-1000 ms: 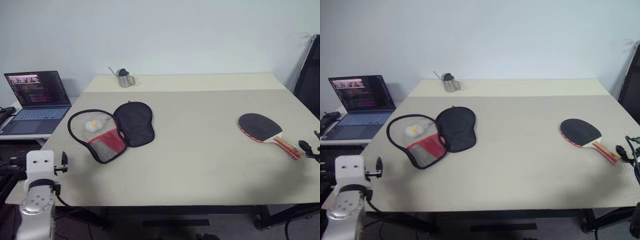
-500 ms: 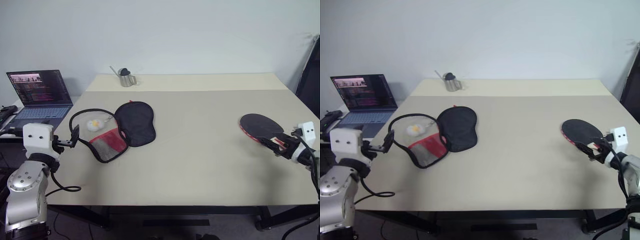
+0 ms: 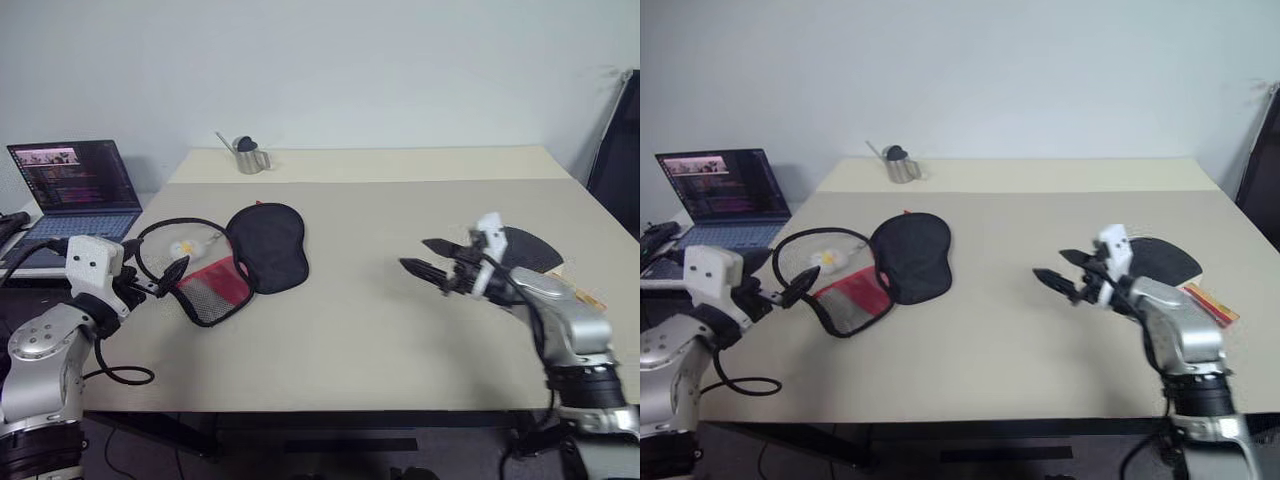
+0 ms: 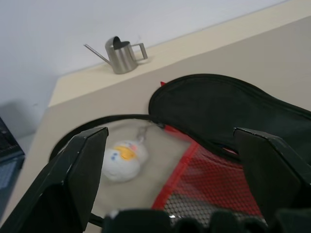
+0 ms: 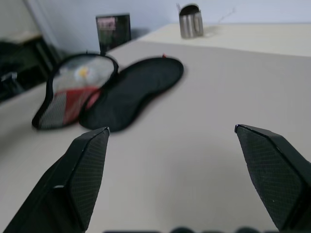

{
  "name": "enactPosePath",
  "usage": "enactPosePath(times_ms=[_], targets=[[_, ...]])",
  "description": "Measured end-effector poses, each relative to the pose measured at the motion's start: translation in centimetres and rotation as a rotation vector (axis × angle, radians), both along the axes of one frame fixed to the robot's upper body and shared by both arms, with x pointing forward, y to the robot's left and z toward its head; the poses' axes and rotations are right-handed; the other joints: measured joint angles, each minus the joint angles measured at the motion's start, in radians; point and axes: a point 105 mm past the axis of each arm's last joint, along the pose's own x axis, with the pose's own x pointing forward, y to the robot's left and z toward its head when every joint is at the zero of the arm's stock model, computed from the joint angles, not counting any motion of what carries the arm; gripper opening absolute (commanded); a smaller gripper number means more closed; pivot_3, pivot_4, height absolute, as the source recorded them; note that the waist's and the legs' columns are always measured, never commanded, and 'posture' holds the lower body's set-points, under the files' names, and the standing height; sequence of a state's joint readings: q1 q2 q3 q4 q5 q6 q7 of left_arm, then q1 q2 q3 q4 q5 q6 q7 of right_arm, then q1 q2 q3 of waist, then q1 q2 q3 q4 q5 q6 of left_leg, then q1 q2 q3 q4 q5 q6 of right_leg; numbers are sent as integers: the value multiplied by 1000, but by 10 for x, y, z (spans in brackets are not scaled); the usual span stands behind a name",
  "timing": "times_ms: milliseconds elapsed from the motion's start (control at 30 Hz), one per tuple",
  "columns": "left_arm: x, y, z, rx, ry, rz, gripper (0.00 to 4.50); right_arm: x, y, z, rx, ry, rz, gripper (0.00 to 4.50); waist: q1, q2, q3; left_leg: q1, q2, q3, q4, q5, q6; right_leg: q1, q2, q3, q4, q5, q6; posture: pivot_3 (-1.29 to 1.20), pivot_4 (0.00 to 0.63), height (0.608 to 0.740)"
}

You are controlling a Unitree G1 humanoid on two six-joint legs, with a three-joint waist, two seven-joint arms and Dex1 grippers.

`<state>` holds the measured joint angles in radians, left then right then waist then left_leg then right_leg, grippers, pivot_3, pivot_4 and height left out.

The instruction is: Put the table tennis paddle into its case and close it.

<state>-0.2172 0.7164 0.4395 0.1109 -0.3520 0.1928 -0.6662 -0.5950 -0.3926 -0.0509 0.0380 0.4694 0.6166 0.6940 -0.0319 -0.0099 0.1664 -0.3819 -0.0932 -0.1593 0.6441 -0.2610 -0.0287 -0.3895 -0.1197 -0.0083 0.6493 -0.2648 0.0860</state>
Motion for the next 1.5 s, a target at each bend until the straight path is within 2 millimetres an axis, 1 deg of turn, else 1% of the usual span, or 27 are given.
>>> enactPosePath(times_ms=[100, 200, 267, 367, 467, 567, 667, 733, 800, 933, 1067, 1167, 1300, 1400, 1500], targets=[[0, -10, -10, -25, 28, -23, 4500, 6, 17, -5, 6, 22, 0, 4457, 5, 0, 0, -1, -1, -1, 0, 0, 0, 0, 0, -1, -1, 0, 0, 0, 150, 740], [2, -34, -19, -57, 53, -87, 4500, 4, 24, -7, 9, 31, 23, 4457, 8, 0, 0, -2, -1, -1, 0, 0, 0, 0, -1, -1, -1, 0, 0, 0, 150, 740], [5, -58, -26, -75, 61, -152, 4500, 1, 24, -8, 1, 31, 43, 4457, 7, 0, 0, -1, -1, -1, 0, 0, 0, 0, -1, -1, -1, 0, 0, 0, 150, 740], [14, -87, -30, -99, 68, -211, 4500, -5, 16, -11, -26, 32, 65, 4457, 6, 0, 0, -1, -1, -1, 0, 0, 0, 0, 0, -1, 0, 0, 0, 0, 150, 740], [25, -109, -21, -94, 36, -249, 4500, -10, 6, -16, -57, 40, 76, 4457, 4, 0, 0, -1, -1, -1, 1, 0, 0, 0, 0, -1, 0, 0, 0, 0, 150, 740], [38, -129, -18, -92, 27, -276, 4500, -17, -1, -12, -82, 26, 105, 4457, 0, 0, 0, -1, -1, 0, 1, 0, 0, 0, 0, 0, 0, 0, 0, 0, 150, 740], [53, -144, -29, -98, 62, -274, 4500, -23, -9, -7, -108, 7, 113, 4457, 0, -1, 0, -1, -1, 0, 1, 0, 0, 0, 0, -1, 0, 0, 0, 0, 150, 740], [65, -161, -37, -115, 90, -280, 4500, -24, -14, -4, -118, -1, 105, 4457, 3, -1, 0, -1, -1, 0, 1, 0, 0, 1, 0, -1, 0, 0, 0, 0, 150, 740], [74, -174, -40, -123, 109, -282, 4500, -26, -14, -2, -118, -10, 104, 4457, 2, -1, 0, -1, -1, 0, 1, 0, 0, 1, 0, -1, 0, 0, 0, 0, 150, 740], [91, -184, -45, -144, 127, -221, 4500, -29, -19, -5, -112, 4, 79, 4457, 1, -2, 0, -1, -1, 0, 1, 0, 0, 0, 0, -1, -1, 0, 0, 0, 150, 740], [100, -189, -56, -156, 148, -151, 4500, -33, -19, -7, -102, 19, 88, 4457, 2, -2, 0, -1, -1, 0, 1, 0, 0, 0, 0, -1, -1, 0, 0, 0, 150, 740], [104, -187, -60, -177, 150, -89, 4500, -45, -15, -6, -92, 32, 154, 4457, 2, -2, 0, -1, -1, 0, 1, 0, 0, 0, 0, -1, -1, 0, 0, 0, 150, 740], [106, -182, -65, -185, 160, -39, 4500, -56, -15, 3, -132, 5, 222, 4457, 3, -2, 0, -1, -1, 0, 2, 0, 0, 1, 0, -1, -1, 0, 1, 0, 150, 740], [107, -178, -73, -193, 181, 0, 4500, -61, -14, 7, -160, -19, 257, 4457, 3, -2, 0, -1, -1, 0, 2, 0, 0, 1, 0, -1, -1, 0, 1, 0, 150, 740], [109, -180, -79, -208, 202, 28, 4500, -66, -8, 6, -177, -25, 294, 4457, 4, -3, 0, -2, -1, 0, 2, 0, 0, 1, 0, -1, -1, 0, 1, 0, 150, 740]])
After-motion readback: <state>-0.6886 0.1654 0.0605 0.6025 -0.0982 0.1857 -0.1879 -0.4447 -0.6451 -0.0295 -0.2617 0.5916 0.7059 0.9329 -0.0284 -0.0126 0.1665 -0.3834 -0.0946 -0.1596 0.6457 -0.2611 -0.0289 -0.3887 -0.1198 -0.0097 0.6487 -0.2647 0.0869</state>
